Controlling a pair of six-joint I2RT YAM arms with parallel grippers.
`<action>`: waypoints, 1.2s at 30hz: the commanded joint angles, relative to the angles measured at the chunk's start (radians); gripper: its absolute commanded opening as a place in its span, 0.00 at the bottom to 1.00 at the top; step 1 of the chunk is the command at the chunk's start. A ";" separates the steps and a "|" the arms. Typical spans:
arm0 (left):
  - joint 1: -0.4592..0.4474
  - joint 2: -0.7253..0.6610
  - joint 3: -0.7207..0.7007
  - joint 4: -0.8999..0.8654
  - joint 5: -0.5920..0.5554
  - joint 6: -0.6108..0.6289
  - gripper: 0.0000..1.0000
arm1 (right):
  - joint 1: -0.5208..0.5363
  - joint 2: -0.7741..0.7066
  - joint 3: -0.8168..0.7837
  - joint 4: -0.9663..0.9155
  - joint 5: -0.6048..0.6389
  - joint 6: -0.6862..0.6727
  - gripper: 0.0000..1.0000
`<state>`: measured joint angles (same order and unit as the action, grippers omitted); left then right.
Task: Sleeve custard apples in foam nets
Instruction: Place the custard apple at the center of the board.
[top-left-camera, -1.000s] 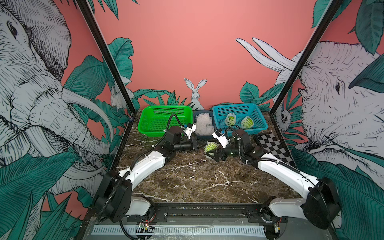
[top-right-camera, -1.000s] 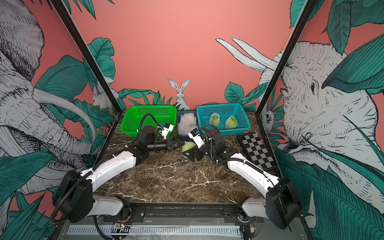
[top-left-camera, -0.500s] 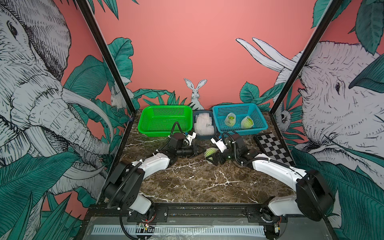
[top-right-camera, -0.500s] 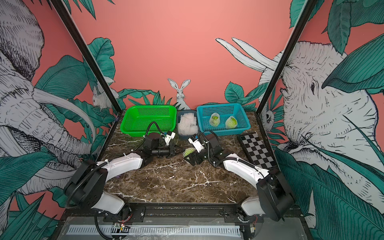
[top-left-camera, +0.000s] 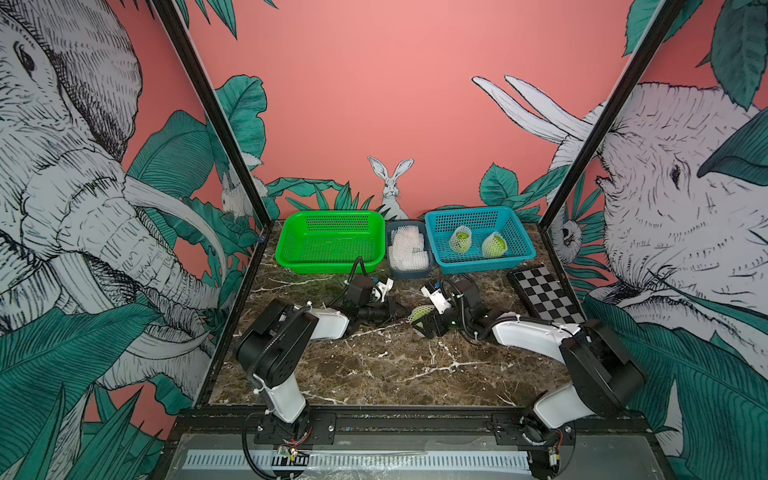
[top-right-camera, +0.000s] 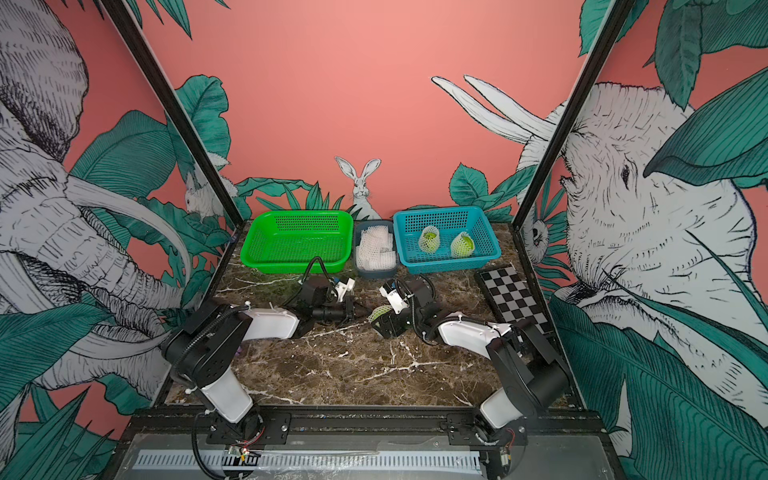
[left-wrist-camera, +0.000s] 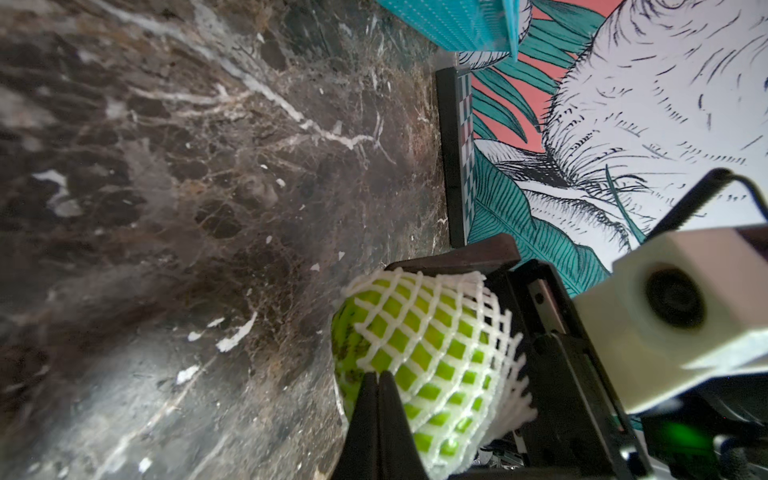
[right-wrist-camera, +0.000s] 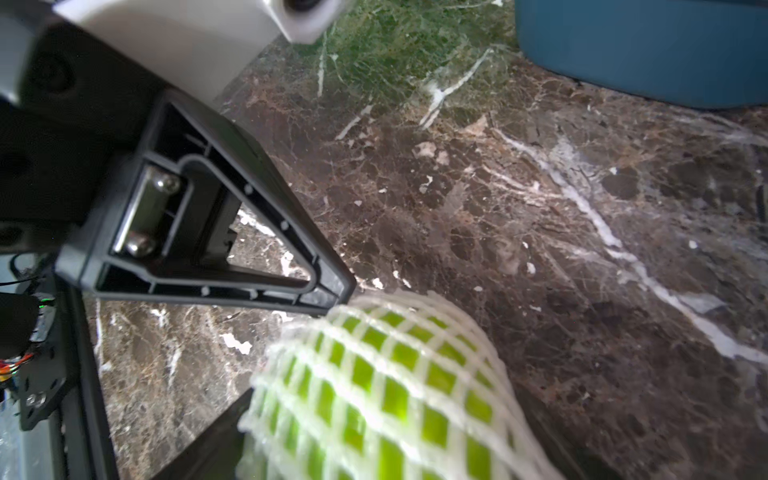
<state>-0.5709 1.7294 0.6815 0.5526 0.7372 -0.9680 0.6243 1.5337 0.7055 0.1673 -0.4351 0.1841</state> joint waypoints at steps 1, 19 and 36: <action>-0.007 0.024 -0.007 0.045 0.006 0.006 0.00 | 0.006 0.013 0.000 0.074 0.025 0.010 0.85; -0.043 0.057 0.010 -0.117 -0.043 0.134 0.00 | 0.038 0.059 0.004 0.031 0.098 -0.018 0.90; -0.060 0.022 0.035 -0.237 -0.098 0.207 0.00 | 0.040 0.076 -0.002 0.001 0.091 -0.030 0.97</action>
<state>-0.6235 1.7912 0.7029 0.3561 0.6598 -0.7887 0.6598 1.6157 0.7052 0.1822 -0.3439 0.1738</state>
